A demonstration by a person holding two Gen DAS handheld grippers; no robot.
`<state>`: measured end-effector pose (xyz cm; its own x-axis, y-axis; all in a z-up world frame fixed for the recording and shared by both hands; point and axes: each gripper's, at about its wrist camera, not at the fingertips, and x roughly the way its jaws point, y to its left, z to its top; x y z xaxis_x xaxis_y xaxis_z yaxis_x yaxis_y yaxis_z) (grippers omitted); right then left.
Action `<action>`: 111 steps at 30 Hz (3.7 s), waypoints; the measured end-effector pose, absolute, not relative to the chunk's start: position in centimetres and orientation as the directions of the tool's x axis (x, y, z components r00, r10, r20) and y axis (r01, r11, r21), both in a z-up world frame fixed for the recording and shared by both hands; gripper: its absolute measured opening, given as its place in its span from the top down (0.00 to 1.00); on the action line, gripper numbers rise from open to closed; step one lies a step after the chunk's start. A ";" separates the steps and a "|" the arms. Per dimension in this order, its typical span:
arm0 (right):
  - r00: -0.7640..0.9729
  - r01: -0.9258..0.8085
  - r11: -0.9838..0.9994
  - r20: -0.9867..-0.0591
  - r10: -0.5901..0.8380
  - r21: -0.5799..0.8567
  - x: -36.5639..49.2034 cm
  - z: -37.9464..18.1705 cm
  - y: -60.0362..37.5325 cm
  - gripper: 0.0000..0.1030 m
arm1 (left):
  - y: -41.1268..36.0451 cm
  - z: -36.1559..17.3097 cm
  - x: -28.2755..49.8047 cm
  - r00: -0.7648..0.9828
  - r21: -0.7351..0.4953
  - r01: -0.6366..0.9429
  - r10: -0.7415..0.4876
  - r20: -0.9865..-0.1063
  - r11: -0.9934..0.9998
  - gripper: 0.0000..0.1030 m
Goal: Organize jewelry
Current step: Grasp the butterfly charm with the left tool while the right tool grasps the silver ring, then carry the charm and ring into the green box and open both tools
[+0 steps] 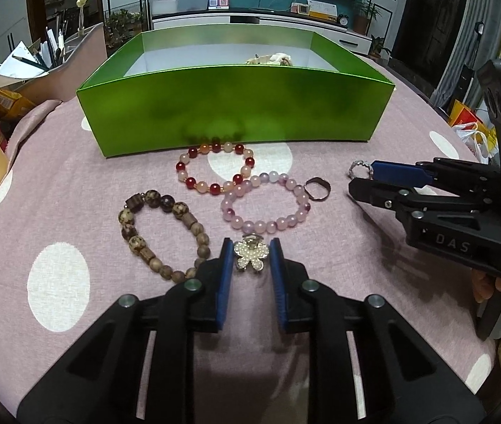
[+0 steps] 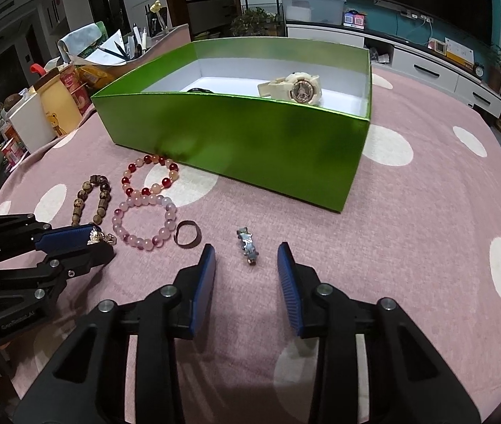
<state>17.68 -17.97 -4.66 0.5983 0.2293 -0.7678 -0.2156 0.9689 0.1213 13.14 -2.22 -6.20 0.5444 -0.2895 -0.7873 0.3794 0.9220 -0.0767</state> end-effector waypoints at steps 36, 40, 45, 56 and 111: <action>0.708 -0.212 0.962 -0.650 0.274 0.175 13.4 1.0 -20.4 0.94 | -1.6 -0.5 12.8 0.635 -0.091 0.337 -0.297 -0.713 0.937 0.80; 0.723 -0.211 0.963 -0.636 0.268 0.166 13.9 1.9 -20.6 0.94 | -1.6 0.9 14.1 0.655 -0.087 0.325 -0.291 -0.697 0.942 0.80; 0.744 -0.211 0.967 -0.618 0.255 0.145 15.1 3.2 -20.6 0.94 | -1.9 3.1 16.5 0.678 -0.094 0.318 -0.296 -0.673 0.943 0.80; 0.768 -0.202 0.970 -0.592 0.243 0.136 19.0 4.6 -21.2 0.94 | -4.6 5.1 23.3 0.632 -0.187 0.332 -0.365 -0.683 0.925 0.80; 0.728 -0.112 0.969 -0.646 0.231 0.220 16.7 2.3 -24.6 0.62 | -1.3 2.3 21.6 0.617 -0.150 0.216 -0.253 -0.745 0.965 0.28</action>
